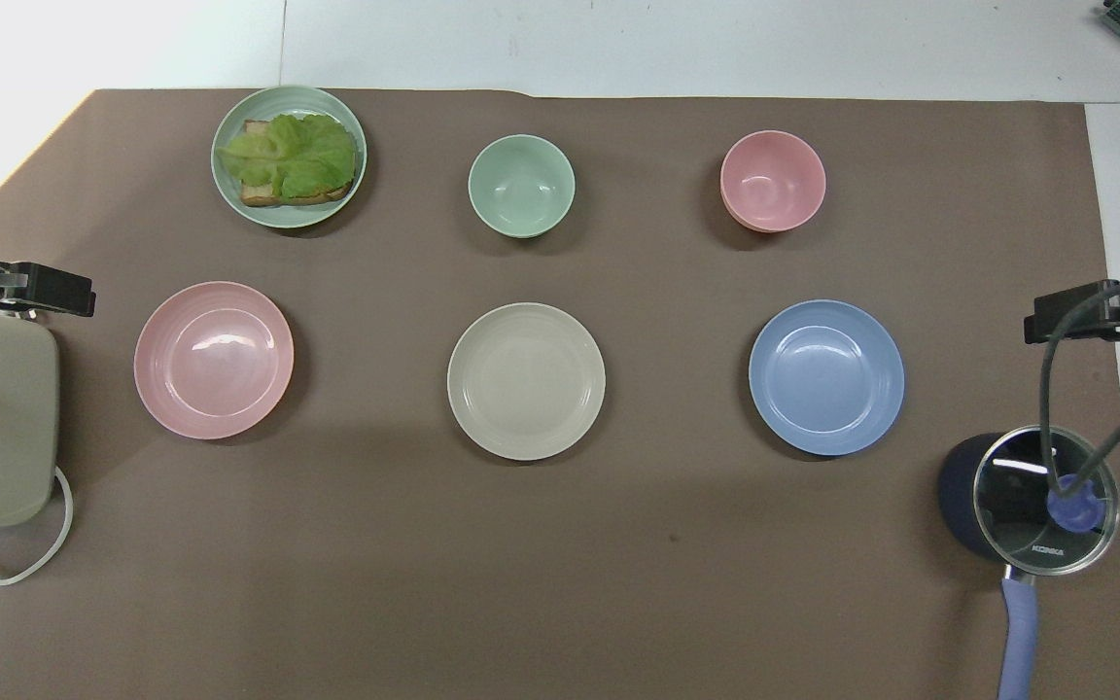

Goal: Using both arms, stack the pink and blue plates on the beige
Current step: 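Move the left gripper toward the rim of the pink plate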

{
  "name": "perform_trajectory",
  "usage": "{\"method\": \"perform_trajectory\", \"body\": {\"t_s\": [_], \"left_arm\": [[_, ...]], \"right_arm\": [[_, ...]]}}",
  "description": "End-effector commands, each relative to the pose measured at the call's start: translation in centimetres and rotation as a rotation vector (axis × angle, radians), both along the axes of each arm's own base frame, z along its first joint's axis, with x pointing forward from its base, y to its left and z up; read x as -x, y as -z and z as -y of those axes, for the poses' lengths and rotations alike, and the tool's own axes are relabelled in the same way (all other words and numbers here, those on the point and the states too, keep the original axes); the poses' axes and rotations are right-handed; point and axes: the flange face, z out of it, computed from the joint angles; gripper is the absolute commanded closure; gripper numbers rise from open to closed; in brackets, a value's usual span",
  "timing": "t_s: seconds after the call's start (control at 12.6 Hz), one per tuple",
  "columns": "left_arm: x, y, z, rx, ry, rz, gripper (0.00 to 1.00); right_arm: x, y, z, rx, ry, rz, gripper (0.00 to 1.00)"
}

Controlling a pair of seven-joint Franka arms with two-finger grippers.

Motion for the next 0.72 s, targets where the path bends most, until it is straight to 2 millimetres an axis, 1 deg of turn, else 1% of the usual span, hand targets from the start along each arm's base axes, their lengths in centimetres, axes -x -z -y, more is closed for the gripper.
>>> {"method": "perform_trajectory", "body": {"t_s": [0.0,0.4,0.48,0.56,0.64], "left_arm": [[0.1,-0.3,-0.1,0.010,0.001,-0.009,0.00],[0.2,0.1,-0.1,0.011,0.001,-0.014,0.00],[0.2,0.9,-0.1,0.011,0.002,-0.025,0.00],[0.1,2.5,-0.1,0.010,0.003,-0.040,0.00],[-0.2,4.6,-0.1,0.011,0.004,-0.027,0.00]], "right_arm": [[0.2,-0.3,0.1,0.000,0.014,0.006,0.00],[0.2,-0.3,0.1,0.002,0.010,0.005,0.00],[0.2,-0.3,0.2,0.002,0.011,0.005,0.00],[0.2,-0.3,0.2,0.002,0.013,0.005,0.00],[0.2,-0.3,0.2,0.002,0.011,0.005,0.00]]}}
